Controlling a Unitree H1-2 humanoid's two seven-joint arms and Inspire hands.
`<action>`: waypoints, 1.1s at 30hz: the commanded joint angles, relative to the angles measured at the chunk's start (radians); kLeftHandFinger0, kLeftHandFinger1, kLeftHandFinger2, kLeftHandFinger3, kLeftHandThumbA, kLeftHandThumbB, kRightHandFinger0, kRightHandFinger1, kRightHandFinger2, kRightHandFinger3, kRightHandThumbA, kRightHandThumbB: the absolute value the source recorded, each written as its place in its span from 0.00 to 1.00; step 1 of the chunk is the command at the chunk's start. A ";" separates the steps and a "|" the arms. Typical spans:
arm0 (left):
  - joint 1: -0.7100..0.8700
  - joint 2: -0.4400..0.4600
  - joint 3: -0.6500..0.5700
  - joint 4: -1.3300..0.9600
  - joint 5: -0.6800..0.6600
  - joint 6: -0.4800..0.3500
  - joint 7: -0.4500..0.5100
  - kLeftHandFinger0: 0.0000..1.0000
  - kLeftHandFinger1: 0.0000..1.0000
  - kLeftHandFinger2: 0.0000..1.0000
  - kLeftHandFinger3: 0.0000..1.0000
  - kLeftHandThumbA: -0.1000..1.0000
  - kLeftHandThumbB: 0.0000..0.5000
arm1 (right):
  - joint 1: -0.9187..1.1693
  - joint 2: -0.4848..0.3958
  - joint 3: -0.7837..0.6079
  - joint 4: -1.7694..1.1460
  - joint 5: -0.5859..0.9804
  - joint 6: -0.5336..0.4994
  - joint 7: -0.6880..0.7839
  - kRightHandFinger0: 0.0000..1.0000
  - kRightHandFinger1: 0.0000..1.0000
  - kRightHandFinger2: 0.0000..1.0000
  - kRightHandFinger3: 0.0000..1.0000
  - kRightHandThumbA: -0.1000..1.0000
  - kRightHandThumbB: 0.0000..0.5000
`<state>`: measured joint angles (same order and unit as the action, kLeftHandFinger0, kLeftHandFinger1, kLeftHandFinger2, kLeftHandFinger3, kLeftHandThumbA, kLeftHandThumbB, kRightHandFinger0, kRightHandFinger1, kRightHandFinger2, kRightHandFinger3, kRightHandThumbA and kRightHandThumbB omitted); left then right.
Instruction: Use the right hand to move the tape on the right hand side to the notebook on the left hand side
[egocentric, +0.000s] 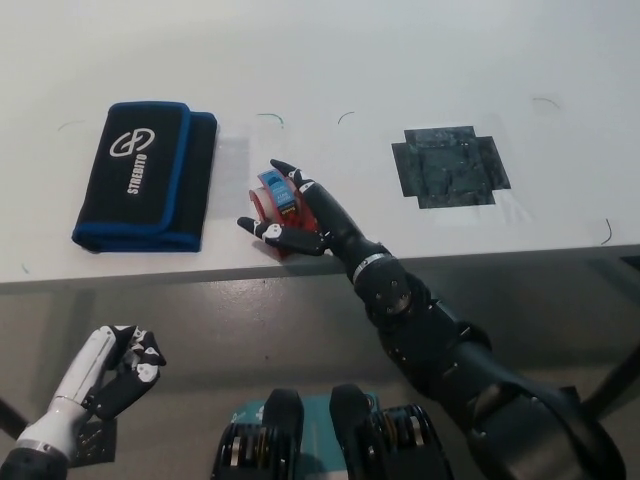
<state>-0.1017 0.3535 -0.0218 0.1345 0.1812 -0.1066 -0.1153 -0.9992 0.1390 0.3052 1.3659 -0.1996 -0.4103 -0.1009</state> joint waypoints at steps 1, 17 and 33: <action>-0.022 0.016 0.000 -0.017 0.001 -0.010 -0.009 0.14 0.18 0.31 0.38 0.00 0.73 | -0.016 0.040 0.010 0.012 -0.020 0.009 0.069 1.00 1.00 1.00 1.00 0.89 1.00; 0.003 0.017 0.017 -0.024 -0.004 -0.002 0.000 0.18 0.22 0.33 0.40 0.00 0.70 | -0.030 -0.058 -0.033 -0.004 0.008 -0.025 0.073 1.00 1.00 1.00 1.00 0.89 1.00; -0.009 0.018 0.023 -0.023 -0.012 0.019 -0.012 0.07 0.13 0.28 0.39 0.00 0.73 | 0.150 -0.247 -0.031 -0.469 -0.037 -0.023 0.096 1.00 1.00 1.00 1.00 0.90 1.00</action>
<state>-0.0933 0.3543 -0.0054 0.1351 0.1789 -0.0966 -0.1155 -0.8705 -0.0624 0.2814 1.0555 -0.2104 -0.4397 -0.0270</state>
